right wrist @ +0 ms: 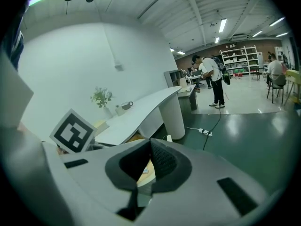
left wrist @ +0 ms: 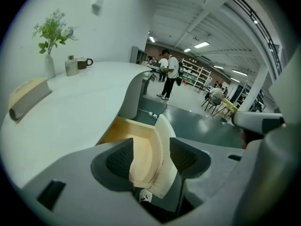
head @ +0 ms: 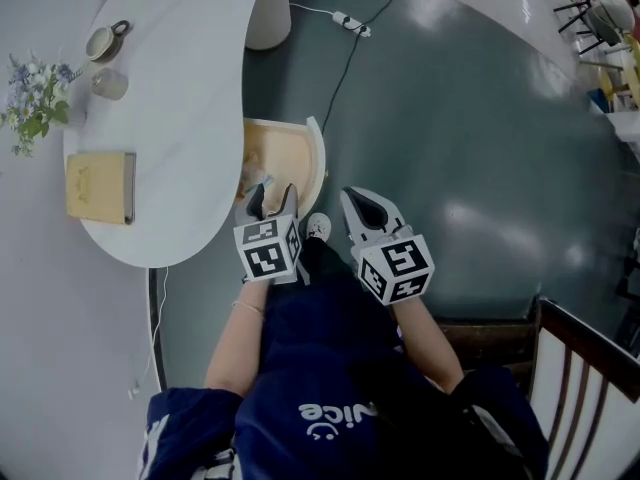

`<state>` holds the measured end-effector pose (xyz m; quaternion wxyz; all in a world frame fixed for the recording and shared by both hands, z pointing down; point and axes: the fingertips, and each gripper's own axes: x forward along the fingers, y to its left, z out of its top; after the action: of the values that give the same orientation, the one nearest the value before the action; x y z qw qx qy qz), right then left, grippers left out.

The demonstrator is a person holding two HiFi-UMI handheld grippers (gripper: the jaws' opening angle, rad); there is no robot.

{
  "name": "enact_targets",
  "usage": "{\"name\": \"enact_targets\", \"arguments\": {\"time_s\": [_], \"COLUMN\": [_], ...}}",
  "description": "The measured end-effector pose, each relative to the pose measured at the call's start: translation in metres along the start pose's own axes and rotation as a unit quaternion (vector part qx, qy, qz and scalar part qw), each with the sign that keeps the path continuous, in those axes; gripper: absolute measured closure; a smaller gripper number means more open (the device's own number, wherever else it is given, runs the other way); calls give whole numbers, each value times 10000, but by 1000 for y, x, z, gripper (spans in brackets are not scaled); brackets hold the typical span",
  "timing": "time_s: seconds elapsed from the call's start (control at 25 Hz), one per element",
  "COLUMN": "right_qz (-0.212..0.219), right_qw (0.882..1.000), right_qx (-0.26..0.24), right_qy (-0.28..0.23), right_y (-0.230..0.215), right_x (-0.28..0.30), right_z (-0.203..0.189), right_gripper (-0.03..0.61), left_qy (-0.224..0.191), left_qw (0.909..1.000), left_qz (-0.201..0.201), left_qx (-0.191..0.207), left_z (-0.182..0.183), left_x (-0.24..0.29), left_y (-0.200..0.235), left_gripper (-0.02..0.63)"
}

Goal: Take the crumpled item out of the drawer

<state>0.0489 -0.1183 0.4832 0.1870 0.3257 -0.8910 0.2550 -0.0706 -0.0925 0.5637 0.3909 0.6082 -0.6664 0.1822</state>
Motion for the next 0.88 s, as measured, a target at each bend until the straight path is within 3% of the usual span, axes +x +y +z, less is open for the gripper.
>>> {"name": "enact_targets", "arguments": {"time_s": [0.28, 0.52, 0.88], "right_qz": [-46, -97, -175], "right_qw": [9997, 9992, 9975], "right_qx": [210, 368, 666], "right_qy": [132, 100, 126], "right_y": [-15, -26, -36], "right_x": [5, 11, 20], "right_z": [-9, -9, -22], "right_gripper": [572, 571, 571], "left_qy": [480, 816, 1295], "left_qw": [9978, 9938, 9820], "left_qz": [441, 741, 1365], "left_qx": [-127, 151, -171], "left_z": [-20, -28, -46], "left_x": [39, 70, 107], "left_y": [29, 41, 73], "left_gripper": [317, 310, 310]}}
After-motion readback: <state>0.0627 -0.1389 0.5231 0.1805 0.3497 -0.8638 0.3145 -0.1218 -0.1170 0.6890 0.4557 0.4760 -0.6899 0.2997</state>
